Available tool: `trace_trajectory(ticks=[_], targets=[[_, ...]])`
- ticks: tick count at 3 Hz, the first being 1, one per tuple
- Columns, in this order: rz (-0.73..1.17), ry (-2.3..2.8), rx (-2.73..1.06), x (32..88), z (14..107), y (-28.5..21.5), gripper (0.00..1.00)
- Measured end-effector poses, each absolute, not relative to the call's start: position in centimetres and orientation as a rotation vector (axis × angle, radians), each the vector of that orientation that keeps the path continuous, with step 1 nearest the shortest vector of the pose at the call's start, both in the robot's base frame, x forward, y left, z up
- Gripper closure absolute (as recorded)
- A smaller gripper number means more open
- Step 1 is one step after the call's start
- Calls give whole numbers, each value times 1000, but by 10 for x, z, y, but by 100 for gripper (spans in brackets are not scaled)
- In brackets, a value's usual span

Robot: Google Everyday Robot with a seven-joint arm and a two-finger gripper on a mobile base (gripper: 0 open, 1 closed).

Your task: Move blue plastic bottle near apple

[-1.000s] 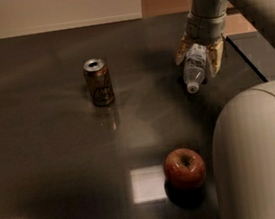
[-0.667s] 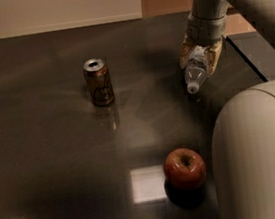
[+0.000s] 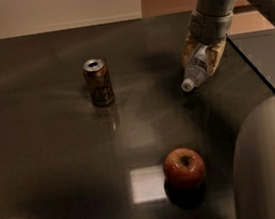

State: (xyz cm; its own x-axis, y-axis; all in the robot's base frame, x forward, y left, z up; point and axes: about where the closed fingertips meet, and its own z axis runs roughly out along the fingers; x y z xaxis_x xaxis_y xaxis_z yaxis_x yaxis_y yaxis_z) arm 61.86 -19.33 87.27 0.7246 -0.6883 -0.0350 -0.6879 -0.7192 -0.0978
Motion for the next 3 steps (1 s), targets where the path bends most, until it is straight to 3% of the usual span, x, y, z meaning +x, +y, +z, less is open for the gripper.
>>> trace_trajectory(ticks=[1, 3], targets=[[-5, 1256, -2751, 587, 884, -180, 100], [-63, 1547, -2668, 508, 881, -147, 100]])
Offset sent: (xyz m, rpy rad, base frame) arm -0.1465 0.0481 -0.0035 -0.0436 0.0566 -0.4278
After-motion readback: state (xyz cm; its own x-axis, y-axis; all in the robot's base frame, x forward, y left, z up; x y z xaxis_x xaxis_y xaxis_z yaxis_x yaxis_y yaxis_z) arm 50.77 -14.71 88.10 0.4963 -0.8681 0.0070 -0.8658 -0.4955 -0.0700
